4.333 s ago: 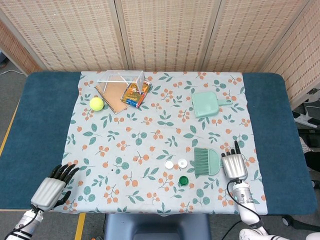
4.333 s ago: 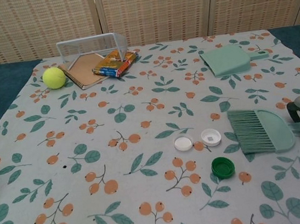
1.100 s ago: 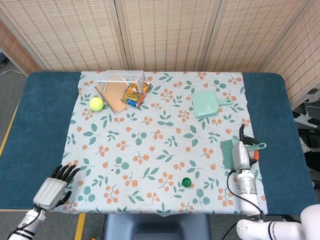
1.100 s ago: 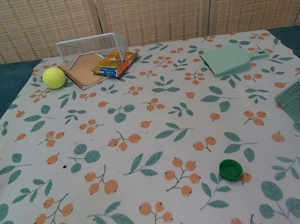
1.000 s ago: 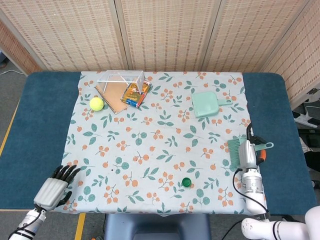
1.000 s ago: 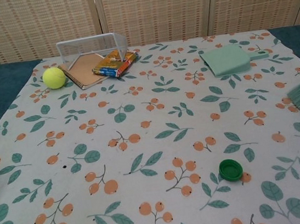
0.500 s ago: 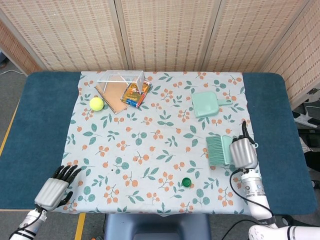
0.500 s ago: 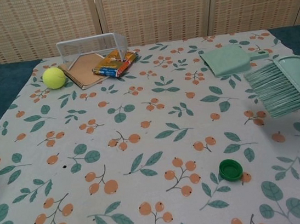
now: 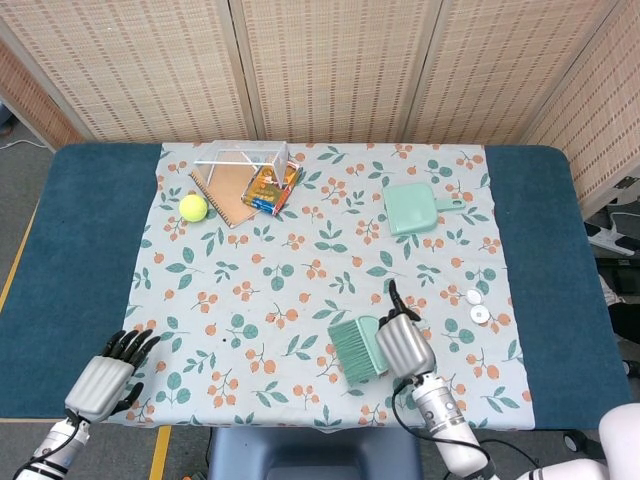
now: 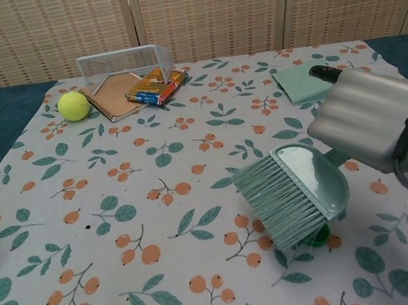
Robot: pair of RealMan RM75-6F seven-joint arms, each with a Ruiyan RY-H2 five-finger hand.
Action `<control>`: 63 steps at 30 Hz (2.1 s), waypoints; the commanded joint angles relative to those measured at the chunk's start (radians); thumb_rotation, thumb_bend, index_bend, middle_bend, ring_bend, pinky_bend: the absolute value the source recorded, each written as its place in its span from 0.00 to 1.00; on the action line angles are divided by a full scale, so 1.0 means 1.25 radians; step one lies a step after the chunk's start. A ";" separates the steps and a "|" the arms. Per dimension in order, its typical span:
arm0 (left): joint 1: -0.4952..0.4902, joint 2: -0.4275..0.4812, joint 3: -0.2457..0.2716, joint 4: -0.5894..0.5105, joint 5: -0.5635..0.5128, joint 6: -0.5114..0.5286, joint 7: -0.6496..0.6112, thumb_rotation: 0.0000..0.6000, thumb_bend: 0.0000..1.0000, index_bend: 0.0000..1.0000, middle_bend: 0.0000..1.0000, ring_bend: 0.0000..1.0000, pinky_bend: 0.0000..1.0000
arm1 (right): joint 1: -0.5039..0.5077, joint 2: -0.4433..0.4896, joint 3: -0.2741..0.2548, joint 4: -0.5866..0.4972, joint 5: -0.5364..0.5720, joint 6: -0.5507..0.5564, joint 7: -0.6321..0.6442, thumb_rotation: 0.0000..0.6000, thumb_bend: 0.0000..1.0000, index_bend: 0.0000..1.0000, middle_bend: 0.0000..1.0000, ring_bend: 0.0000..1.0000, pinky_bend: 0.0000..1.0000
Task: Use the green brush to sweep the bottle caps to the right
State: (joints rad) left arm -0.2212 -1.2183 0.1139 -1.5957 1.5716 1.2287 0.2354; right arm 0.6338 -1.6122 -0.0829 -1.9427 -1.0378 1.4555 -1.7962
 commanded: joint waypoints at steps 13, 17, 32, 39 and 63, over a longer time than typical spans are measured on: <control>0.000 0.002 0.002 0.000 0.006 0.001 -0.007 1.00 0.45 0.00 0.00 0.00 0.08 | 0.001 -0.061 -0.085 0.081 -0.019 0.053 -0.208 1.00 0.51 0.93 0.78 0.51 0.00; -0.001 0.000 0.002 0.000 0.005 -0.001 -0.004 1.00 0.45 0.00 0.00 0.00 0.07 | -0.005 -0.048 -0.097 0.105 -0.014 0.057 -0.223 1.00 0.51 0.93 0.78 0.51 0.00; 0.001 -0.008 0.001 0.006 -0.003 -0.006 0.013 1.00 0.45 0.00 0.00 0.00 0.08 | -0.028 0.028 -0.108 0.198 0.016 0.052 -0.198 1.00 0.51 0.93 0.78 0.51 0.00; 0.000 -0.019 0.002 0.011 -0.009 -0.016 0.030 1.00 0.45 0.00 0.00 0.00 0.08 | -0.048 0.071 -0.115 0.269 0.032 0.037 -0.156 1.00 0.51 0.93 0.78 0.51 0.00; 0.000 -0.054 0.003 0.026 -0.037 -0.038 0.084 1.00 0.45 0.00 0.00 0.00 0.08 | -0.092 0.123 -0.035 0.397 -0.014 -0.030 0.201 1.00 0.51 0.93 0.78 0.52 0.00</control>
State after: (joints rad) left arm -0.2218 -1.2852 0.1171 -1.5632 1.5257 1.1812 0.3400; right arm 0.5355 -1.4765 -0.1664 -1.4111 -1.0023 1.4284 -1.7240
